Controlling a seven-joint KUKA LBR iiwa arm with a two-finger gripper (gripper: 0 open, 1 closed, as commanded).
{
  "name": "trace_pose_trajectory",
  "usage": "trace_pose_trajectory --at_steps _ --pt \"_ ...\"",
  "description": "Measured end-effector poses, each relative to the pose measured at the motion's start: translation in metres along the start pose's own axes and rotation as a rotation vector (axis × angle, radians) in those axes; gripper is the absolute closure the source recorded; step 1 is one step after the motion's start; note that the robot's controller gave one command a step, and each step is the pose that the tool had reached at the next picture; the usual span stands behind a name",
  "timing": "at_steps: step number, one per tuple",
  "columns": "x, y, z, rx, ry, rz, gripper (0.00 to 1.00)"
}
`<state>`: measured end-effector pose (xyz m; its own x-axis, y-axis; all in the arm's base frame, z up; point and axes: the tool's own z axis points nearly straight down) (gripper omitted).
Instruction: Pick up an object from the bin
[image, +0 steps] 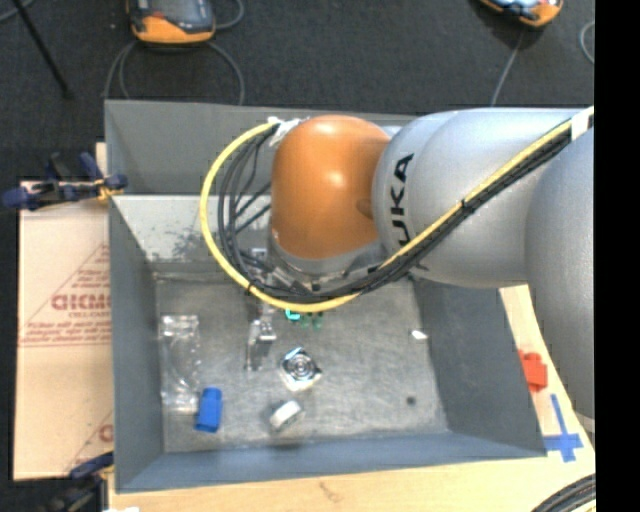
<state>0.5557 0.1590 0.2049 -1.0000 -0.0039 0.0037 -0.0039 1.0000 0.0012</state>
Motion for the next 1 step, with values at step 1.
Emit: trace_pose_trajectory --at_steps 1 --pt "0.0088 -0.0761 0.1316 -0.001 -0.013 -0.198 0.0"
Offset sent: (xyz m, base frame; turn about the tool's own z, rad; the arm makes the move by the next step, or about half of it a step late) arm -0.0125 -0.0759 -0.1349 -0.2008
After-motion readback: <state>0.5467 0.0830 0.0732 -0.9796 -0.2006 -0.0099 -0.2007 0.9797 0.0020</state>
